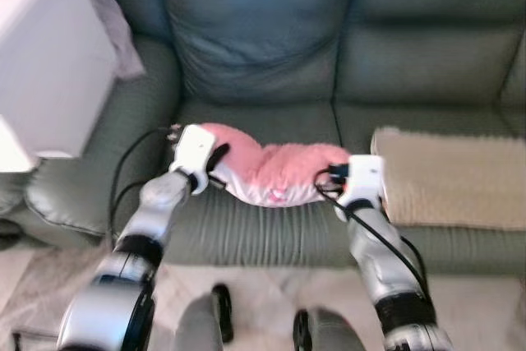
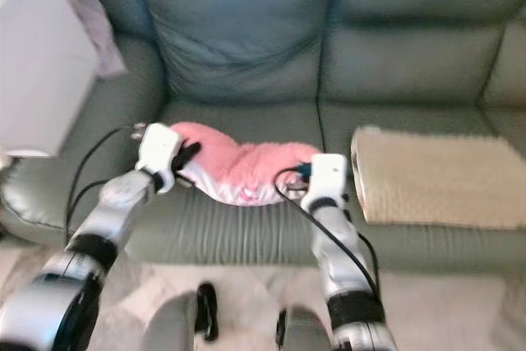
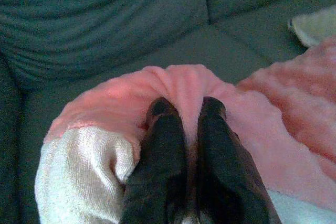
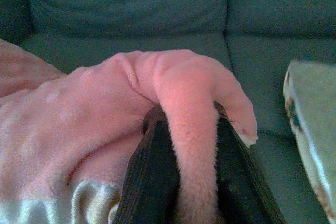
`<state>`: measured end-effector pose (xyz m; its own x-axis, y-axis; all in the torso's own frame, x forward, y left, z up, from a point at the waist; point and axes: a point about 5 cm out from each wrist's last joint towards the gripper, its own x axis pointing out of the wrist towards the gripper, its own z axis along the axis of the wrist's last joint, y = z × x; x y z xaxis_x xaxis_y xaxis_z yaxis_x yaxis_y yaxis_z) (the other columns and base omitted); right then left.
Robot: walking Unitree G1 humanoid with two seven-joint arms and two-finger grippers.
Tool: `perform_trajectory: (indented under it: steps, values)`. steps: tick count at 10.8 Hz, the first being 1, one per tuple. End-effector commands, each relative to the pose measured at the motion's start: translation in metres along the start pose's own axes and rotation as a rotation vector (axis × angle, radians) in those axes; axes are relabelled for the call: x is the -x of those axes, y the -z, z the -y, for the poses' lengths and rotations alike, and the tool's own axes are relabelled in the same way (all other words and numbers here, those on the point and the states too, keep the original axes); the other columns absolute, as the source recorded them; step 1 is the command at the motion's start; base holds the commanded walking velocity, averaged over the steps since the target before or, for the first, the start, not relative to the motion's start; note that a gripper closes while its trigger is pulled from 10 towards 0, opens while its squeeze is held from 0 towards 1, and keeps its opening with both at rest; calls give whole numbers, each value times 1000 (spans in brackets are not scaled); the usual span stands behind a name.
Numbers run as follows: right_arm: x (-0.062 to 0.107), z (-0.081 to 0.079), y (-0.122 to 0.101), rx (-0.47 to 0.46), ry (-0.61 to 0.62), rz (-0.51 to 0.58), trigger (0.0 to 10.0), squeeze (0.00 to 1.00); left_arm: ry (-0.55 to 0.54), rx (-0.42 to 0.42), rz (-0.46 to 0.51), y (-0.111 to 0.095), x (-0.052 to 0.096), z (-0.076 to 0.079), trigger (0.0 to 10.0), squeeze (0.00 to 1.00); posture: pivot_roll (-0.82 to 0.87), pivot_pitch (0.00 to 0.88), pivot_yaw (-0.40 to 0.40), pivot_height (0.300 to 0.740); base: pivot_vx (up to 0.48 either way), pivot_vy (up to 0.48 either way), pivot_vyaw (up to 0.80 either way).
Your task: Move the pillow to the sofa
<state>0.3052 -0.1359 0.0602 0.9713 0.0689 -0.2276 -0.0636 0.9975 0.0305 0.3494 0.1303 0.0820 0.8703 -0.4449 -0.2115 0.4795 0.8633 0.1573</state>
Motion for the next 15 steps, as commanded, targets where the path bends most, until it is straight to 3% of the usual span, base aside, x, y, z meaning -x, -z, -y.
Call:
perform_trajectory:
  steps: [1,5,7,8,9,10,12,15]
  values:
    - [-4,-11,3,5,-35,-17,10000,0,14,-21,-11,-2,-5,5,10000,0,-39,351,51,740,0,0,0]
    - [-20,-29,18,125,-109,-95,10000,0,-102,-102,-38,-9,-19,13,10000,0,-55,373,20,740,0,0,0]
    - [-24,-17,10,263,-105,-28,10000,0,-271,-186,-92,-9,-18,-2,10000,0,-59,375,10,740,0,0,0]
    - [-26,-14,3,413,-148,29,10000,0,-369,-220,-136,-4,-11,-16,10000,0,-63,371,6,740,0,0,0]
    - [-27,-12,1,506,-186,45,10000,0,-421,-223,-179,5,-4,-26,10000,0,-65,369,4,740,0,0,0]
    - [-27,-8,1,595,-197,47,10000,0,-455,-197,-227,17,5,-33,10000,0,-63,368,0,740,0,0,0]
    - [-27,4,2,617,-196,33,10000,0,-539,-116,-303,37,20,-43,10000,0,-61,368,-8,740,0,0,0]
    - [-29,17,3,678,-214,-28,10000,0,-614,-46,-367,49,32,-54,10000,0,-62,362,-12,740,0,0,0]
